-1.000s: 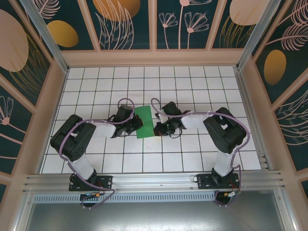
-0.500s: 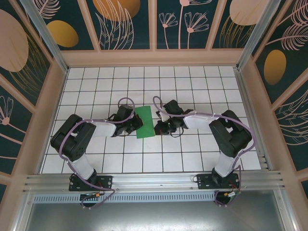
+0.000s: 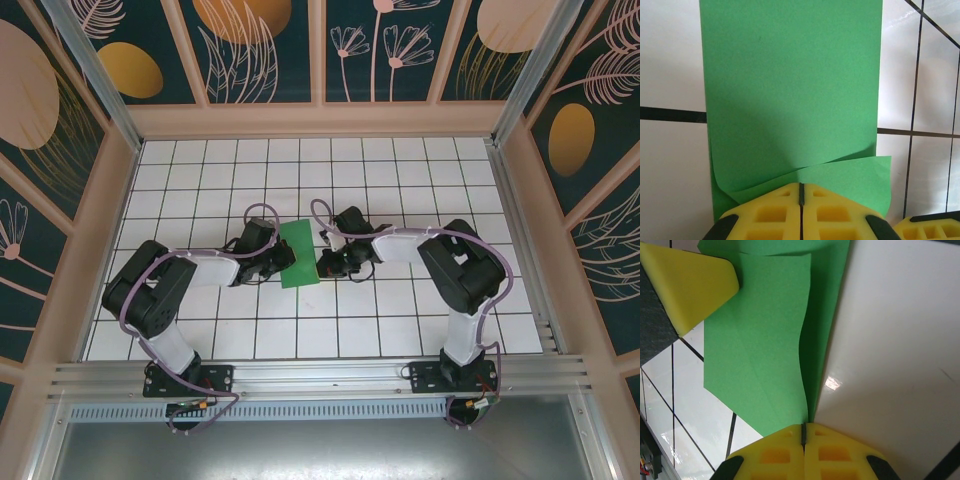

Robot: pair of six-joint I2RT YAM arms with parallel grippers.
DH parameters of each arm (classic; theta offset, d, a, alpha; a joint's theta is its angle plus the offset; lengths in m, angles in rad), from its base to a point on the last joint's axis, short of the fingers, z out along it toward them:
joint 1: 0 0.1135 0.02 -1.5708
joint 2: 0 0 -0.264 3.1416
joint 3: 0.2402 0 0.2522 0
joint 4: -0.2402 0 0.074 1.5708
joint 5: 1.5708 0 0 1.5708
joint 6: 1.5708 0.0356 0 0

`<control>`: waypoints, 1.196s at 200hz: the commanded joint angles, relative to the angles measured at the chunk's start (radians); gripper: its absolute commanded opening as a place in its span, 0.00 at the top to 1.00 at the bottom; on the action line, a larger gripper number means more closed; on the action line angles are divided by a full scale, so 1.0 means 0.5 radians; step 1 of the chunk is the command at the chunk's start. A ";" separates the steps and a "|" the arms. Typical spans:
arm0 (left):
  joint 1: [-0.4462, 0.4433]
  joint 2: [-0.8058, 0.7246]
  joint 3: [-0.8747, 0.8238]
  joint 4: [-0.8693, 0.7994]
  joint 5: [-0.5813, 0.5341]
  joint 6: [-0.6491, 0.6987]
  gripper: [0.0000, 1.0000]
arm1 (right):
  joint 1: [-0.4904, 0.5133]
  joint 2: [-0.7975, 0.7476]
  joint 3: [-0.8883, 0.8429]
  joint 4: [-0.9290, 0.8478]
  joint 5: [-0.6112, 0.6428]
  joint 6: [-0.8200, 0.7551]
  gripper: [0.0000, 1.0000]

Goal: Fold a paper plane with a square sheet of paper (pick it up from the middle)
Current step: Fold the triangle a second time at the center of the table.

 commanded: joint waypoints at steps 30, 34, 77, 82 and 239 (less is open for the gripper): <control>-0.006 -0.130 0.008 -0.056 -0.055 0.095 0.90 | 0.010 -0.130 0.000 -0.001 0.087 0.014 1.00; -0.004 -0.123 0.008 -0.057 -0.056 0.095 0.90 | 0.011 -0.153 -0.002 0.009 0.079 0.015 1.00; -0.007 -0.144 -0.003 -0.035 -0.050 0.057 0.90 | 0.061 -0.189 0.008 0.077 0.036 0.021 1.00; -0.008 -0.163 -0.007 -0.029 -0.049 0.055 0.90 | 0.065 -0.170 0.013 0.077 0.033 0.024 1.00; -0.228 -0.068 -0.145 0.378 0.112 -0.174 0.91 | 0.075 0.078 0.058 -0.002 0.179 0.058 1.00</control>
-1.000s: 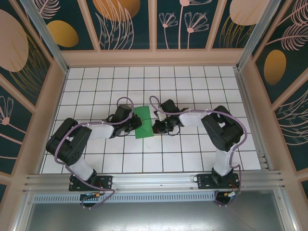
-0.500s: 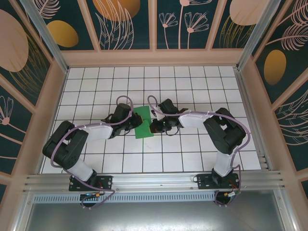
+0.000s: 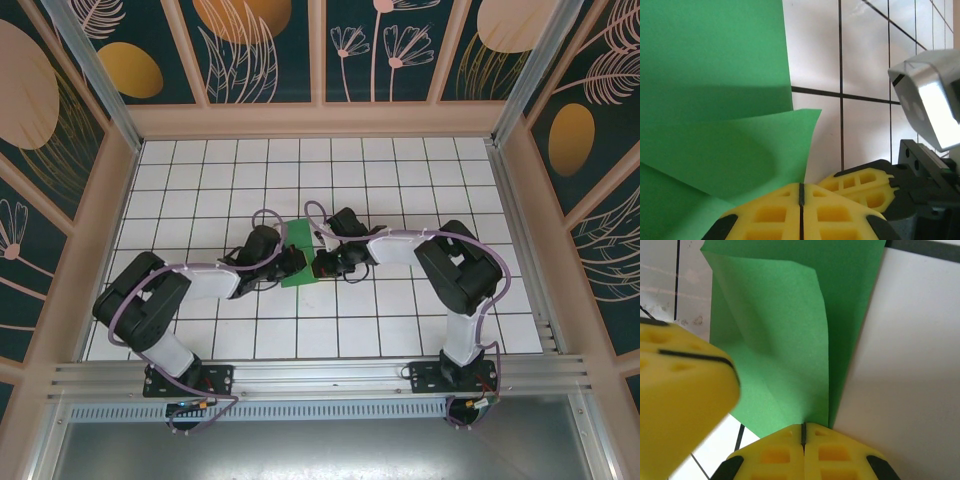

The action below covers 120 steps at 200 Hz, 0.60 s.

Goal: Fold a paper plane with a square sheet of paper (pick it up from the middle)
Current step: Fold the triangle a second time at the center of the table.

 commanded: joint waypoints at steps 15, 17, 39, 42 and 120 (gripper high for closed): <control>-0.036 0.113 -0.002 0.133 0.066 -0.052 0.91 | -0.004 0.058 0.023 -0.073 0.078 0.017 1.00; -0.037 0.120 0.000 0.133 0.064 -0.053 0.91 | -0.004 0.058 0.023 -0.077 0.080 0.017 1.00; -0.038 0.156 0.004 0.109 0.055 -0.055 0.91 | -0.005 0.065 0.023 -0.099 0.090 0.016 1.00; -0.038 0.160 0.003 0.106 0.053 -0.055 0.92 | -0.004 0.065 0.020 -0.100 0.089 0.014 1.00; -0.039 0.163 -0.065 0.088 -0.065 -0.107 0.92 | 0.000 0.081 -0.019 -0.172 0.157 -0.008 1.00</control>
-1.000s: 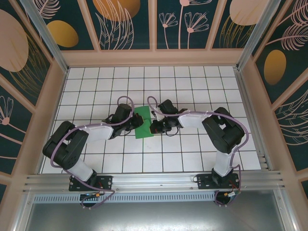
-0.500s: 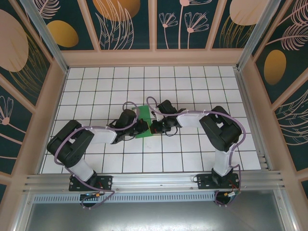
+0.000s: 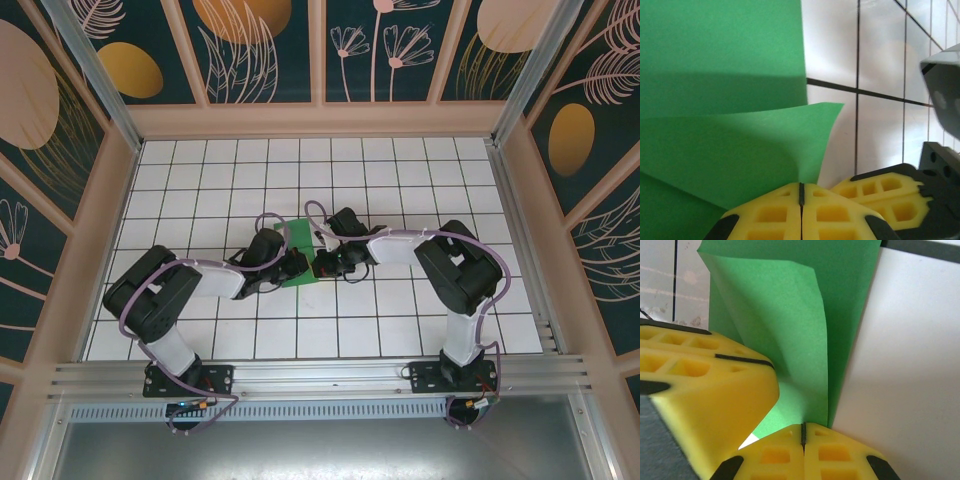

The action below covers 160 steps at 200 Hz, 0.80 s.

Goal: Fold a paper plane with a square sheet of paper (pick it up from the middle)
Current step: Fold the triangle a second time at the center of the table.

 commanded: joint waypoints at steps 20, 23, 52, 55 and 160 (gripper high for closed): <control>-0.016 0.038 -0.056 -0.013 -0.093 -0.034 0.92 | 0.005 0.087 -0.034 -0.175 0.165 -0.024 1.00; -0.015 0.039 -0.053 -0.018 -0.098 -0.032 0.92 | 0.004 0.087 -0.036 -0.176 0.166 -0.024 1.00; -0.014 0.038 -0.020 -0.109 -0.169 0.000 0.93 | 0.010 0.094 -0.052 -0.230 0.234 -0.048 1.00; -0.012 0.038 -0.015 -0.126 -0.183 0.005 0.92 | 0.010 0.094 -0.052 -0.238 0.247 -0.053 1.00; 0.372 -0.003 0.054 -0.354 -0.226 0.271 0.92 | 0.009 0.123 -0.136 -0.364 0.436 -0.135 1.00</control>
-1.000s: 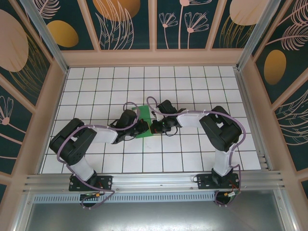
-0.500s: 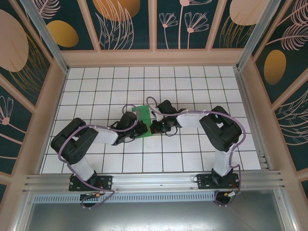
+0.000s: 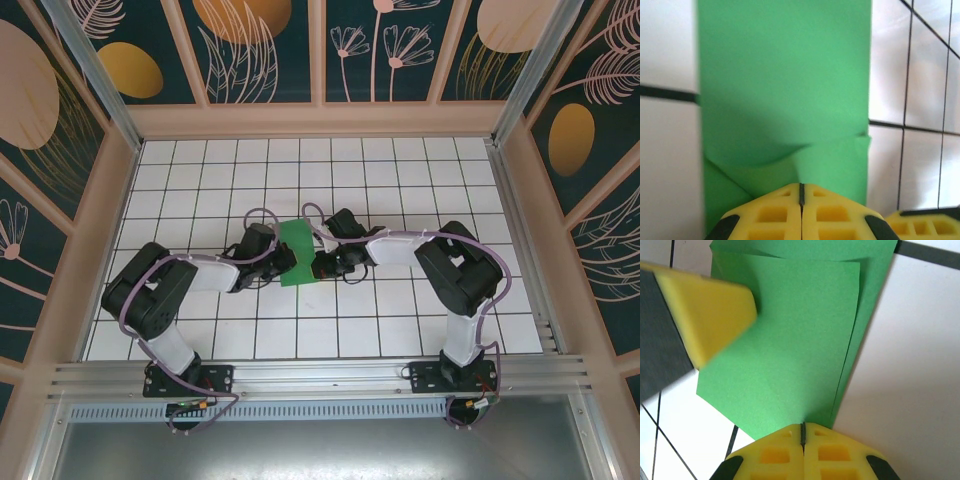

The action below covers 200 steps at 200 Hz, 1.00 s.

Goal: Fold a paper plane with a square sheet of paper (pick it up from the middle)
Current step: Fold the triangle a second time at the center of the table.

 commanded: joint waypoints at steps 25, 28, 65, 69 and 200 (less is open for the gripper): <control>0.236 -0.010 0.038 -0.231 -0.171 0.207 0.92 | -0.014 0.119 -0.136 -0.340 0.339 -0.054 1.00; 0.245 -0.012 0.038 -0.232 -0.172 0.212 0.92 | -0.015 0.116 -0.135 -0.342 0.339 -0.052 1.00; 0.341 -0.053 0.012 -0.260 -0.187 0.241 0.92 | -0.019 0.080 -0.117 -0.305 0.263 -0.024 1.00; 0.349 -0.065 0.013 -0.265 -0.187 0.241 0.91 | -0.019 0.074 -0.111 -0.301 0.252 -0.019 1.00; 0.362 -0.880 -0.132 -0.451 -0.298 0.078 0.01 | -0.280 -0.145 0.102 0.315 -0.212 0.057 0.46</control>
